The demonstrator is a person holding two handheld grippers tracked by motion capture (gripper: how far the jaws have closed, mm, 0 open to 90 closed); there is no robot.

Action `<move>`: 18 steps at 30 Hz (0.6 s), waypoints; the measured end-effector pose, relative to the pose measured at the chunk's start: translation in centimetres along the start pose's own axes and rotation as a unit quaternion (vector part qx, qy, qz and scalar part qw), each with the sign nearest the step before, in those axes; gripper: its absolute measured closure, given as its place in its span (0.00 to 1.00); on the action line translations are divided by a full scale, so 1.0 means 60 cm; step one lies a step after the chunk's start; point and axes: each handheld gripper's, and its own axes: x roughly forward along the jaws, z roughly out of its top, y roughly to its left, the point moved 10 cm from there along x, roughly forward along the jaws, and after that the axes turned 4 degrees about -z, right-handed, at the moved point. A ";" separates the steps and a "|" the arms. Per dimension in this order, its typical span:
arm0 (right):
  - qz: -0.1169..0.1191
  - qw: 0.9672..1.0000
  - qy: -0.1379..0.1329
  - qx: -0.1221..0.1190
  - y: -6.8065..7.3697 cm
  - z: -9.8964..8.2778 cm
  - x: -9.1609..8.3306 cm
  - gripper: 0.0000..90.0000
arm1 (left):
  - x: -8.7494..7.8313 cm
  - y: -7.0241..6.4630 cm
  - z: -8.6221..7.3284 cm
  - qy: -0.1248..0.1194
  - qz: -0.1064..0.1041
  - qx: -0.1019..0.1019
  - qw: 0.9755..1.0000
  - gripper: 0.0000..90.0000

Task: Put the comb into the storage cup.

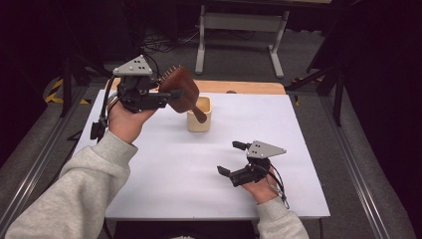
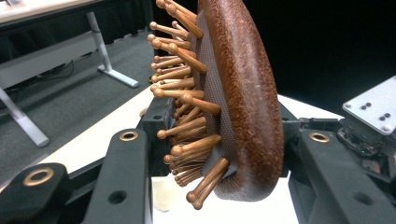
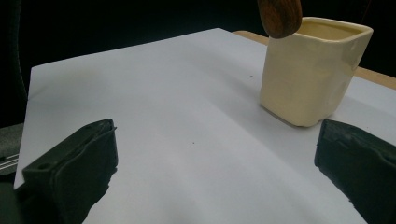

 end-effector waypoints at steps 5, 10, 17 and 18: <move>0.000 1.000 -0.003 0.000 -0.001 0.001 -0.001 0.00 | 0.005 0.012 0.005 -0.003 0.013 -0.002 1.000 0.63; -0.001 1.000 -0.003 0.000 -0.001 0.001 -0.002 0.00 | 0.006 0.021 0.009 -0.009 0.021 -0.007 1.000 0.63; -0.001 1.000 -0.004 0.000 -0.002 0.002 -0.002 0.00 | 0.007 0.038 0.013 -0.019 0.042 -0.012 0.999 0.62; -0.001 1.000 -0.004 0.000 -0.002 0.002 -0.002 0.00 | 0.007 0.040 0.014 -0.020 0.045 -0.012 0.999 0.62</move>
